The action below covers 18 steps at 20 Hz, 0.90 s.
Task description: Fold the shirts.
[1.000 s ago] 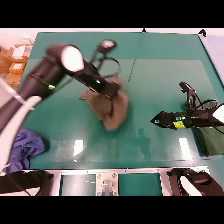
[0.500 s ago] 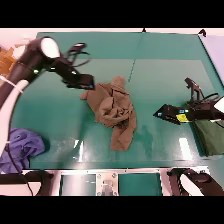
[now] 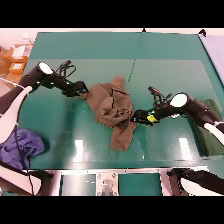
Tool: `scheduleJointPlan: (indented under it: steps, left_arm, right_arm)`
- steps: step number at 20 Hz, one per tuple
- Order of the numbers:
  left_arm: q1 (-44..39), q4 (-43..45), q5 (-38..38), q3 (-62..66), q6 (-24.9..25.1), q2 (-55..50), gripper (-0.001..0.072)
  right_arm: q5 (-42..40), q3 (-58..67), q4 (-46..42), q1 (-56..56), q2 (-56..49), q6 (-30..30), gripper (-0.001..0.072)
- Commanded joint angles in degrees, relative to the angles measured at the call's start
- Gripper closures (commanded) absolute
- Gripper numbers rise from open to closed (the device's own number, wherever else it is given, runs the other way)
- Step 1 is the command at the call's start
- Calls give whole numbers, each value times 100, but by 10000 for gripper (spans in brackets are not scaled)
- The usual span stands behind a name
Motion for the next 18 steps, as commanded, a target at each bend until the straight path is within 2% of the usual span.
scheduleJointPlan:
  steps: [1, 2, 3, 4, 5, 6, 7, 9, 12, 15, 18]
  left_arm:
    - [-46, -1414, 374, -55, 756, -446, 3]
    - [-127, -1388, 341, -55, 767, -522, 4]
    - [-208, -1390, 299, -55, 772, -581, 4]
    - [-284, -1386, 299, -55, 785, -612, 125]
    - [-321, -1397, 295, -50, 876, -612, 375]
    - [-321, -1399, 197, -7, 881, -612, 628]
    - [-282, -1386, 98, 52, 857, -595, 684]
    - [-157, -1379, -466, 411, 778, -592, 685]
    - [146, -1266, -1263, 1290, 431, -247, 685]
    - [505, -994, -1392, 2304, 90, 658, 685]
    - [804, -817, -1325, 3294, -35, 1633, 685]
  right_arm:
    - [-341, 68, 101, 129, -468, -20, 227]
    - [-363, 68, 146, 131, -490, -22, 293]
    - [-372, 68, 160, 131, -487, -24, 431]
    - [-372, 76, 162, 125, -487, -24, 557]
    - [-369, 85, 162, 120, -487, -35, 609]
    - [-372, 109, 162, 120, -487, -133, 691]
    - [-343, 153, 160, 116, -483, -175, 691]
    - [-26, 444, 149, -28, -435, -284, 692]
    - [920, 1447, 149, -662, -20, -326, 693]
    - [1475, 2868, 151, -1598, 697, -323, 693]
    - [1709, 4203, 151, -2535, 1353, -323, 693]
